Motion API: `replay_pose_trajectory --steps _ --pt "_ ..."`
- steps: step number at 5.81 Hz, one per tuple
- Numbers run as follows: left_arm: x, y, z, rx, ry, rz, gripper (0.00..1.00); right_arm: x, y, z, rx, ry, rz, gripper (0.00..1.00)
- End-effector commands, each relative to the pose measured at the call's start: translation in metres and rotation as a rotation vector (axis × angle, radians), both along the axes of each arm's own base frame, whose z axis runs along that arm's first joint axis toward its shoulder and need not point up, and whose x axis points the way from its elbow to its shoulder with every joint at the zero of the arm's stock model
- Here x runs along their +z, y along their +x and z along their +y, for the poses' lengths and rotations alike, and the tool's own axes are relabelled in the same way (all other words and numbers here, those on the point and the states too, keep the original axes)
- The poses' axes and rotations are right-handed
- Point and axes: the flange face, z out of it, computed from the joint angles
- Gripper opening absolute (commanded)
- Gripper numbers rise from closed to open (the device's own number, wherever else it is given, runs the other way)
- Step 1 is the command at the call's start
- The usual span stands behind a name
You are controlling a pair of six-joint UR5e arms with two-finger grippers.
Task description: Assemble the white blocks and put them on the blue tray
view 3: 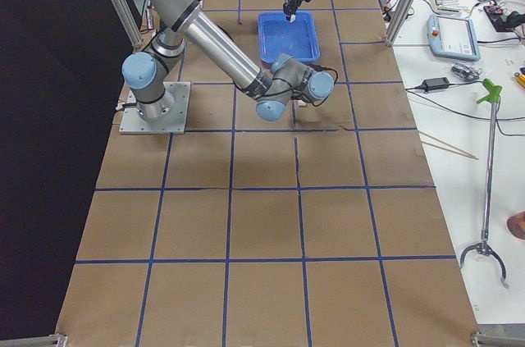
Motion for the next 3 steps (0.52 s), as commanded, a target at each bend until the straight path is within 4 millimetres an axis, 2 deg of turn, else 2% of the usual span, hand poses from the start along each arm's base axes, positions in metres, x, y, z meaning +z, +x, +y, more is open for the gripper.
replay_pose_trajectory --steps 1,2,3 --pt "-0.016 -0.005 0.005 -0.367 -0.031 0.038 0.09 -0.013 0.000 0.001 0.000 0.009 -0.003 1.00" --pt "-0.042 -0.012 0.018 -0.514 -0.072 0.054 0.09 -0.018 -0.001 0.001 0.002 0.016 -0.001 1.00" --pt "-0.046 -0.022 0.027 -0.540 -0.073 0.051 0.09 -0.020 -0.002 0.002 0.004 0.025 0.009 1.00"
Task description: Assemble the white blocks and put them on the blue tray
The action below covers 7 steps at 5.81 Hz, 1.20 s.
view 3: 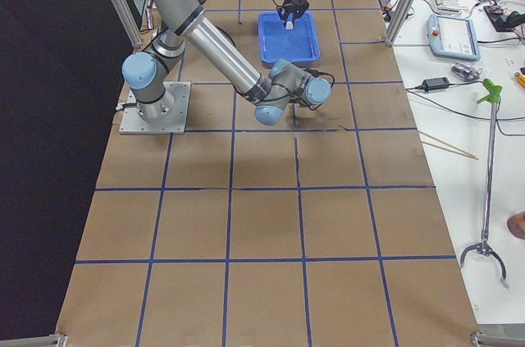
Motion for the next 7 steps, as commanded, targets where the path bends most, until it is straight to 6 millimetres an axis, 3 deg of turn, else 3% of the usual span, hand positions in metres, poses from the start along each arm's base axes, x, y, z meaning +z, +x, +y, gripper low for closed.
replay_pose_trajectory --steps 1,2,4,6,7 --pt "-0.015 -0.016 0.021 -0.083 0.004 -0.004 0.11 -0.004 -0.001 0.001 0.000 0.011 0.007 1.00" --pt "-0.013 -0.019 0.023 -0.095 -0.001 -0.013 0.12 -0.003 0.000 0.000 -0.004 0.007 0.000 0.99" --pt "-0.015 -0.017 0.023 -0.085 -0.005 -0.026 0.20 -0.003 0.000 -0.001 -0.005 0.006 -0.003 0.74" --pt "-0.024 -0.017 0.023 -0.064 0.006 -0.037 0.22 -0.002 -0.001 0.000 -0.007 0.004 -0.002 0.53" --pt "-0.026 -0.017 0.022 -0.056 0.010 -0.037 0.30 -0.002 -0.005 0.000 -0.014 0.002 -0.005 0.45"
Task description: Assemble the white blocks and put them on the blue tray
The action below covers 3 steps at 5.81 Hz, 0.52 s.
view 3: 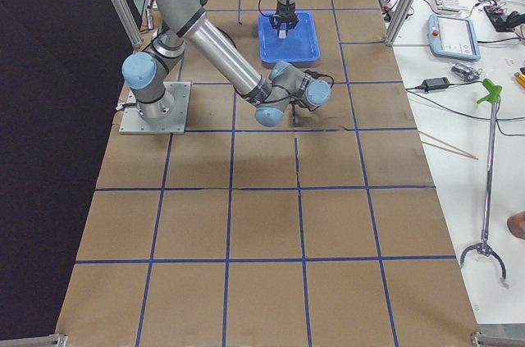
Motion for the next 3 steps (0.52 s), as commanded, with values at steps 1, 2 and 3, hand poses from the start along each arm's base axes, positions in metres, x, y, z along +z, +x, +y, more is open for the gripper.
replay_pose_trajectory --steps 1,2,3 --pt "-0.0086 -0.0012 -0.0003 0.011 0.016 0.003 0.72 0.0008 -0.0032 -0.0003 -0.006 -0.004 -0.002 0.39" --pt "-0.0068 -0.0012 -0.0003 0.023 0.013 0.004 0.98 0.0027 -0.0035 -0.0013 -0.009 -0.005 -0.002 0.38" --pt "-0.0033 -0.0008 0.0002 0.043 0.013 0.001 0.98 0.0100 -0.0046 -0.0032 -0.012 -0.015 0.005 0.36"
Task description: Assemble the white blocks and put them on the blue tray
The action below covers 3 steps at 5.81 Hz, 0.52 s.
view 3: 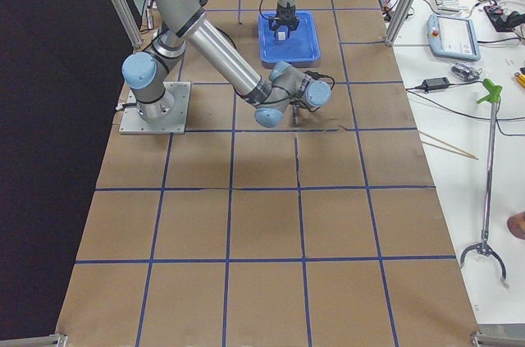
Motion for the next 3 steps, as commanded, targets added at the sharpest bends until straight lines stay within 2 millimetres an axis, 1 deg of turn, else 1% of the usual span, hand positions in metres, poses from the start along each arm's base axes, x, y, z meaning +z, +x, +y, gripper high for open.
replay_pose_trajectory --steps 1,2,3 --pt "0.013 0.000 0.000 0.018 -0.013 0.005 0.98 0.013 -0.002 -0.003 -0.005 -0.019 0.011 0.35" --pt "0.035 -0.001 -0.001 0.021 -0.032 0.012 0.98 0.028 -0.001 -0.003 -0.031 -0.025 0.020 0.34" --pt "0.071 0.003 0.009 0.035 -0.018 0.006 0.98 0.046 0.000 -0.001 -0.072 -0.025 0.032 0.34"
